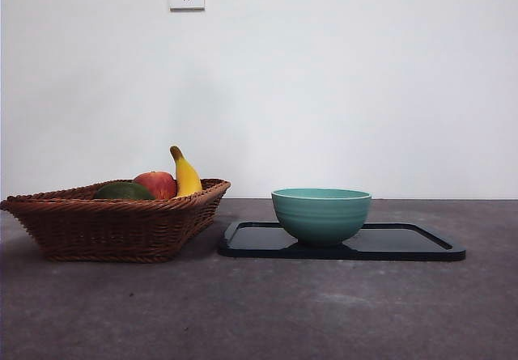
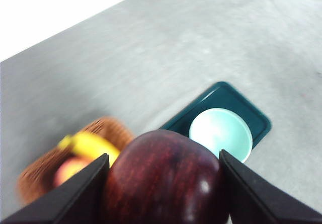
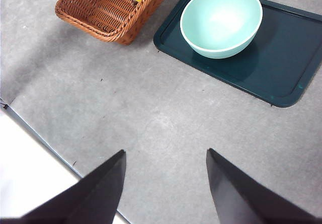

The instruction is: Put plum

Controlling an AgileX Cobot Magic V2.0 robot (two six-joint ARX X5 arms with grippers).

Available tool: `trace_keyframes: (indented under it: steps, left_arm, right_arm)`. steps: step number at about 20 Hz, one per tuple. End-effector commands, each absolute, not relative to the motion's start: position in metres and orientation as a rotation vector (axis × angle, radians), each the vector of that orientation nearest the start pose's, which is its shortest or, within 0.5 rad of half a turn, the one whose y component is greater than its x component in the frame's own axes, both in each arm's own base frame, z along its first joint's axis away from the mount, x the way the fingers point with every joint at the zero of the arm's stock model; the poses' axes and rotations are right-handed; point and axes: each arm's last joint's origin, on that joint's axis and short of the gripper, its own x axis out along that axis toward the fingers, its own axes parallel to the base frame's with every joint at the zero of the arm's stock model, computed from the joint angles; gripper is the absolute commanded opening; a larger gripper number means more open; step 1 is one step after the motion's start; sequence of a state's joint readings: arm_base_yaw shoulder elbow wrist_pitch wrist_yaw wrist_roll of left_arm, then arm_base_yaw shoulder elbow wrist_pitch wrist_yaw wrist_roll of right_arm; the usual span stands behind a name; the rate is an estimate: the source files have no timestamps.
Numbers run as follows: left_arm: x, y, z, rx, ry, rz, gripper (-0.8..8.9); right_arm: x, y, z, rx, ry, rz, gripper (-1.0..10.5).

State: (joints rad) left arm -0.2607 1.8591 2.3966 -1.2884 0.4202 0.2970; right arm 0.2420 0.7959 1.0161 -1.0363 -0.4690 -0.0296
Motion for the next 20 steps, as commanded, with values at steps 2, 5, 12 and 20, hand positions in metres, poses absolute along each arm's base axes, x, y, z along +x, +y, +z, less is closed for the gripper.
trace_keyframes:
  steps: [2,5,12,20]
  left_arm:
    - [0.319,-0.083,0.462,0.194,0.701,-0.747,2.16]
    - [0.317,-0.078,0.426,0.189,0.823,-0.751,2.16]
    - [0.340,-0.082,0.329,0.159,0.969,-0.723,2.16]
    - [0.344,-0.089,0.256,0.243,0.983,-0.614,2.16]
  right_arm:
    - [0.121,0.044,0.340,0.056,0.779,0.697,2.6]
    - [0.121,0.044,0.341,0.055,0.770,0.699,2.6]
    - [0.121,0.044,0.341,0.056,0.770,0.700,2.6]
    - [0.122,0.044,0.341,0.055,0.768,0.700,2.6]
